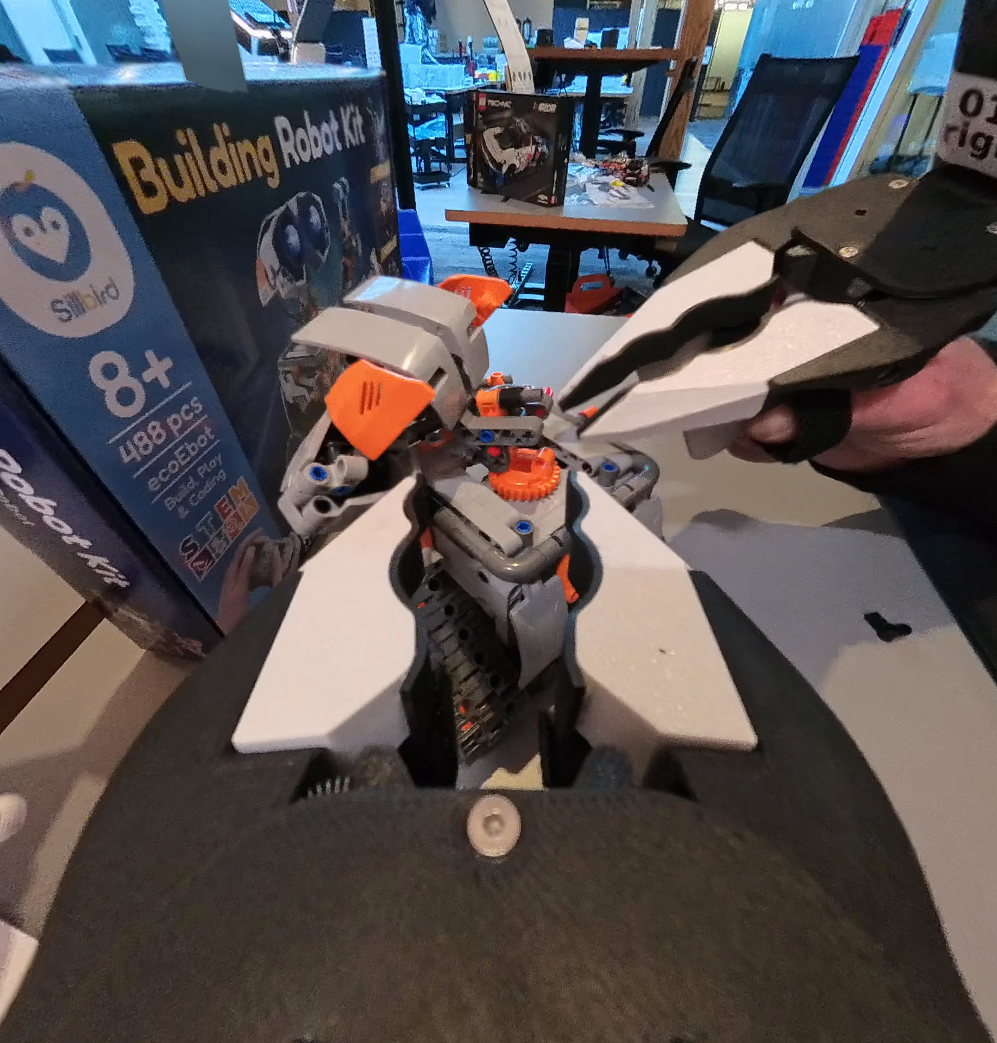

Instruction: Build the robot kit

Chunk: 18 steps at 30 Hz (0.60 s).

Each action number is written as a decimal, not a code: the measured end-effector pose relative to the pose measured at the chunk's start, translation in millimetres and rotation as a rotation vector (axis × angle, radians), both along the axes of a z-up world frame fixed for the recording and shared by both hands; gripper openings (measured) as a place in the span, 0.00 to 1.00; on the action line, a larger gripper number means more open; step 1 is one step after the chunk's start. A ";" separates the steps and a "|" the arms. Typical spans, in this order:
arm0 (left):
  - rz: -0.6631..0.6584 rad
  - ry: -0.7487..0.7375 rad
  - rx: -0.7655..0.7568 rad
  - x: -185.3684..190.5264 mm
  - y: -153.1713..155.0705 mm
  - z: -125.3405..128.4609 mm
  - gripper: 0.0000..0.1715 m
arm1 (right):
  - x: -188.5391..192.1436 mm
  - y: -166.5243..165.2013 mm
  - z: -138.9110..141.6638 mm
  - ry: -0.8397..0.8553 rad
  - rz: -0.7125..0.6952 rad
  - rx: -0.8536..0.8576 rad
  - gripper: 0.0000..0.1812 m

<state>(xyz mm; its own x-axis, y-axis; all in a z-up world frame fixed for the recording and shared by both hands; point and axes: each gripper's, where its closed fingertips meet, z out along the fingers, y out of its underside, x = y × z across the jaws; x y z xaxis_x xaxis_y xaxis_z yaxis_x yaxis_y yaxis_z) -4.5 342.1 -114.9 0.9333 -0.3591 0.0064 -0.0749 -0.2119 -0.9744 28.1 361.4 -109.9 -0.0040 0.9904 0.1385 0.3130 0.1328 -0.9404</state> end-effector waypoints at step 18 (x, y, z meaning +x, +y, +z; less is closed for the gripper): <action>0.038 -0.067 0.003 9.2 5.9 12.0 0.13 | -8.8 5.4 16.5 -0.076 0.360 -0.067 0.02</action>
